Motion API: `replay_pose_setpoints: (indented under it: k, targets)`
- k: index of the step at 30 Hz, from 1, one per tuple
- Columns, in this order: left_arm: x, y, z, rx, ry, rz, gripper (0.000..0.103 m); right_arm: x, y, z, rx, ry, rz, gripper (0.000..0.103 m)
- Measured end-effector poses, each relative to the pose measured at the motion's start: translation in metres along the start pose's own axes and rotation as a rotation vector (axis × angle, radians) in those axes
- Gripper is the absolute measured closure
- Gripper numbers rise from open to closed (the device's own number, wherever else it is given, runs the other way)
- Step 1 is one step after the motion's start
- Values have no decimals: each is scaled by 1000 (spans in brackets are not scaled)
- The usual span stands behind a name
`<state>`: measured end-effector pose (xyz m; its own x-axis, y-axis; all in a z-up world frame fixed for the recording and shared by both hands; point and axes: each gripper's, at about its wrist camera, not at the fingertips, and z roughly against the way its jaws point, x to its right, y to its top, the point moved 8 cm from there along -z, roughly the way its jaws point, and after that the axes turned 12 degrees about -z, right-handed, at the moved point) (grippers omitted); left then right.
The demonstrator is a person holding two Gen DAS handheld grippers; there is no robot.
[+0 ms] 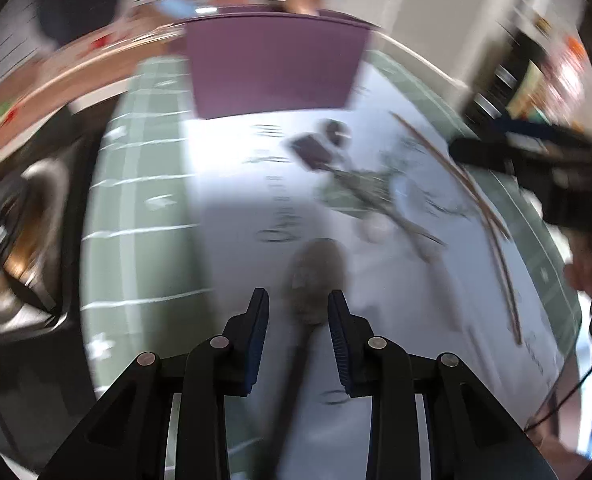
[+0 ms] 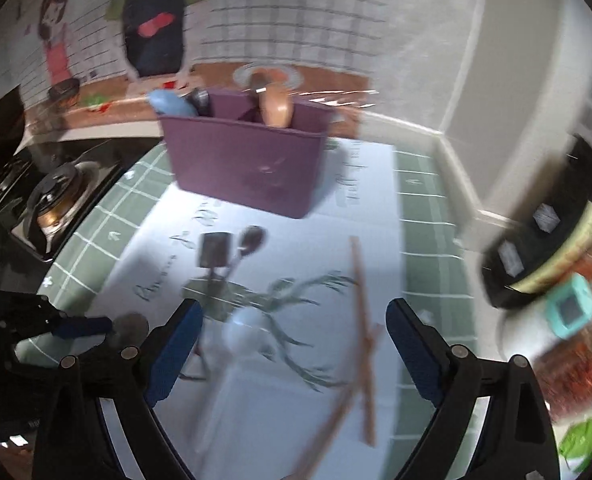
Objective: Organize utensils
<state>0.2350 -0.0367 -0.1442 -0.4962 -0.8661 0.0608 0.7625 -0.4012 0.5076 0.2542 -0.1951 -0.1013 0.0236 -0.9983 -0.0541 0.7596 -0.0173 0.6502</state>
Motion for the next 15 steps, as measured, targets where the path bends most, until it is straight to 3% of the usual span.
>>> replay_pose_setpoints:
  k: [2,4,5,10,15]
  targets:
    - [-17,-3,5,9,4,65,71,-18,0,-14,-43,65,6,16]
    - [-26,-3,9,19,-7,108,71,-36,-1,-28,-91,121,14,43]
    - [-30,-4,12,23,-11,122,71,-44,-1,-35,-112,136,25,47]
    - [-31,-7,24,41,-14,130,71,-75,8,-73,-159,172,80,50]
    - [-28,-10,37,56,-18,133,71,-74,17,-104,-200,166,30,54]
